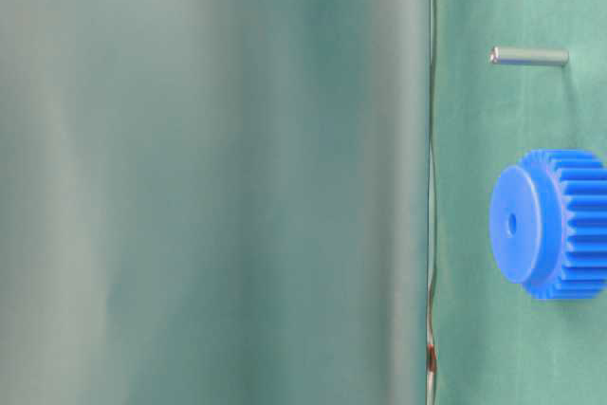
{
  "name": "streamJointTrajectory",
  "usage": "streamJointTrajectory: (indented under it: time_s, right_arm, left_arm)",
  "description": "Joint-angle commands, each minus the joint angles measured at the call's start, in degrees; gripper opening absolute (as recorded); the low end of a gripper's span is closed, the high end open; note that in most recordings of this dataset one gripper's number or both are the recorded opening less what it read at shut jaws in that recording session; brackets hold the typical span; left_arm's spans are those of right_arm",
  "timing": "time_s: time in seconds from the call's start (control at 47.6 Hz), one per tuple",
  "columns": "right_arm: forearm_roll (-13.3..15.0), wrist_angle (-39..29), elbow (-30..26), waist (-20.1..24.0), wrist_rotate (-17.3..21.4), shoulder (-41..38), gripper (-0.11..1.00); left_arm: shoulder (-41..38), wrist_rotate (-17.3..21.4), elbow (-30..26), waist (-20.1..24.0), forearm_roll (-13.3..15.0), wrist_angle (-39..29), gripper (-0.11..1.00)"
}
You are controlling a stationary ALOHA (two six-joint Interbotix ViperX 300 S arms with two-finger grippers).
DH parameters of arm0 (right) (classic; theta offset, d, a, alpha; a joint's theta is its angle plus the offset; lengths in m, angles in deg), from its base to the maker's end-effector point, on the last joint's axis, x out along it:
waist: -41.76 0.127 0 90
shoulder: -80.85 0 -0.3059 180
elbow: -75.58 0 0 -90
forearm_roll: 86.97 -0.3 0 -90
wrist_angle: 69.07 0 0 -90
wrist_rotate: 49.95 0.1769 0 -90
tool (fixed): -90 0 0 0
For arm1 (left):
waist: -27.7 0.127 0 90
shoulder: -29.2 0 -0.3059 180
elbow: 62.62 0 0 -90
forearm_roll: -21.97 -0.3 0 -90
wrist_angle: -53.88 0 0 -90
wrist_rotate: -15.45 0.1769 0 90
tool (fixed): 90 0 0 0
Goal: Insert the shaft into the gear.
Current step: 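Move the right gripper left toward the small silver shaft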
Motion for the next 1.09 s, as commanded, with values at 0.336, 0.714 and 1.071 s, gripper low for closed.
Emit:
streamJointTrajectory:
  time_s: [0.336, 0.714, 1.071]
  right_arm:
    - [0.0, -4.48, -3.6, -1.58, -0.09, -1.49, 0.02]
    - [-2.2, -0.62, -3.69, -3.34, 0.44, -9.49, 0.13]
    - [-4.66, 5.89, -4.39, -6.77, 0.53, -24.79, 0.82]
  left_arm:
    - [-0.44, -0.09, -2.11, 0.09, -0.79, -3.6, 0.0]
    - [-0.62, -0.18, -2.11, 0.09, -0.79, -3.52, 0.0]
    - [-0.53, -0.18, -2.2, 0.09, -0.79, -3.52, 0.0]
